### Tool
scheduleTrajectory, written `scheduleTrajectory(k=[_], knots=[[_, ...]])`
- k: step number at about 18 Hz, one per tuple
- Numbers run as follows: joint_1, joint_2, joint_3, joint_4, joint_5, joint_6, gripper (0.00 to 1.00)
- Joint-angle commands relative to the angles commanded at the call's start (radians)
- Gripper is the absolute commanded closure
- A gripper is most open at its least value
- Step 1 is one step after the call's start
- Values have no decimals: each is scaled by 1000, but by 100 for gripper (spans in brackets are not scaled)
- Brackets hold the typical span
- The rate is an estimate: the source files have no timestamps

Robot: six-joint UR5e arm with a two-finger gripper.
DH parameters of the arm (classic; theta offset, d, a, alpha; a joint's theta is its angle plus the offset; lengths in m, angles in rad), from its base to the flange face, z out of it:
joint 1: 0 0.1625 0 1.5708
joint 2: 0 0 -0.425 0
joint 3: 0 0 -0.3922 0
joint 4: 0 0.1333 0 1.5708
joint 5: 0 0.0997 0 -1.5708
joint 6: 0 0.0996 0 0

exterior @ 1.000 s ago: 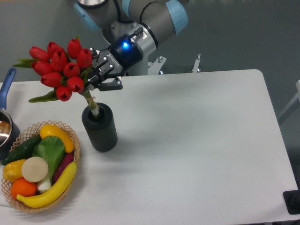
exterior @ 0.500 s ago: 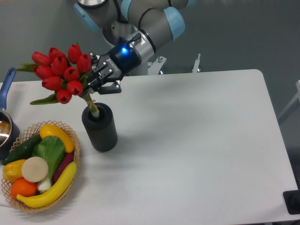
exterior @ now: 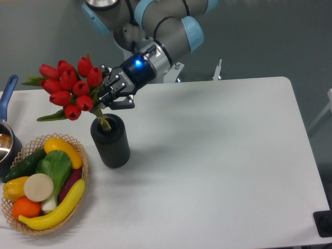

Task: Insert the flowers into the vase
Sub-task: 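Push the tulip stems down deeper into the black vase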

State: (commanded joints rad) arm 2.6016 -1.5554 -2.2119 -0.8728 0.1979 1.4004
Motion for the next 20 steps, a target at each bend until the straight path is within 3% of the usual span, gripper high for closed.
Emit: scheduleTrajectory(k=[20], knots=[[2,-78,-61,5,9,169,80]])
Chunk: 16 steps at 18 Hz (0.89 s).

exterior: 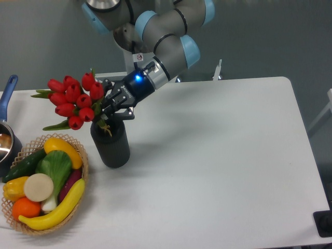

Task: Insert the flowers into the vase
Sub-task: 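Push the tulip stems down deeper into the black vase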

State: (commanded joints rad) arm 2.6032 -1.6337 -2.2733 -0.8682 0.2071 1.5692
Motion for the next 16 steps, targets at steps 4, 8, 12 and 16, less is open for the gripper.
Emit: scheduleTrajectory(k=[4,8,12,16], knots=[[0,-6,0,0,0,11,74],[0,-23,0,0,0,31,66],[3,-26,-5,0,0,38,65],[6,-26,-6,0,0,38,65]])
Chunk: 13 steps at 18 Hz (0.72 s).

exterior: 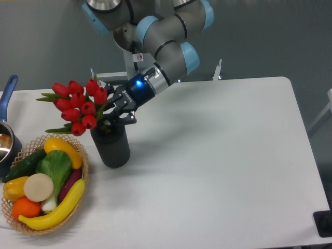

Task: Insert the flowers into the vase
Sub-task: 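Push the tulip stems down deeper into the black vase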

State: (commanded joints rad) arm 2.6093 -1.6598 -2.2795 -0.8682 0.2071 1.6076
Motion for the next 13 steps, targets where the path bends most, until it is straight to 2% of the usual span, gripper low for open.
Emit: scheduleTrajectory(k=[3,5,10,13], knots=[[5,0,0,0,0,0,65],[8,0,-2,0,0,0,61],[18,2,-8,0,0,-2,42],[31,2,-12,0,0,0,36]])
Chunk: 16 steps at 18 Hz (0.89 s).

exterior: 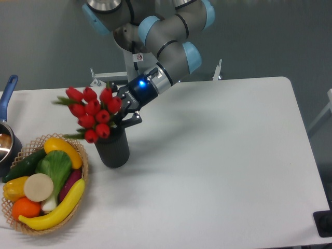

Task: Insert the flowers into the vase
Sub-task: 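Push the tulip stems down deeper into the black vase, then open the gripper to release the tulips in the vase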

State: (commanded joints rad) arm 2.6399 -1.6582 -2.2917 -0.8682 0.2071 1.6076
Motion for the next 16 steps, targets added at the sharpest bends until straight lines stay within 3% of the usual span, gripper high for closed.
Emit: scheduleTrajectory(k=[7,8,10,16], knots=[[20,5,-5,0,0,0,23],[25,5,-8,0,0,0,19],[31,8,-15,0,0,0,0],[61,24,-23,0,2,-2,0]])
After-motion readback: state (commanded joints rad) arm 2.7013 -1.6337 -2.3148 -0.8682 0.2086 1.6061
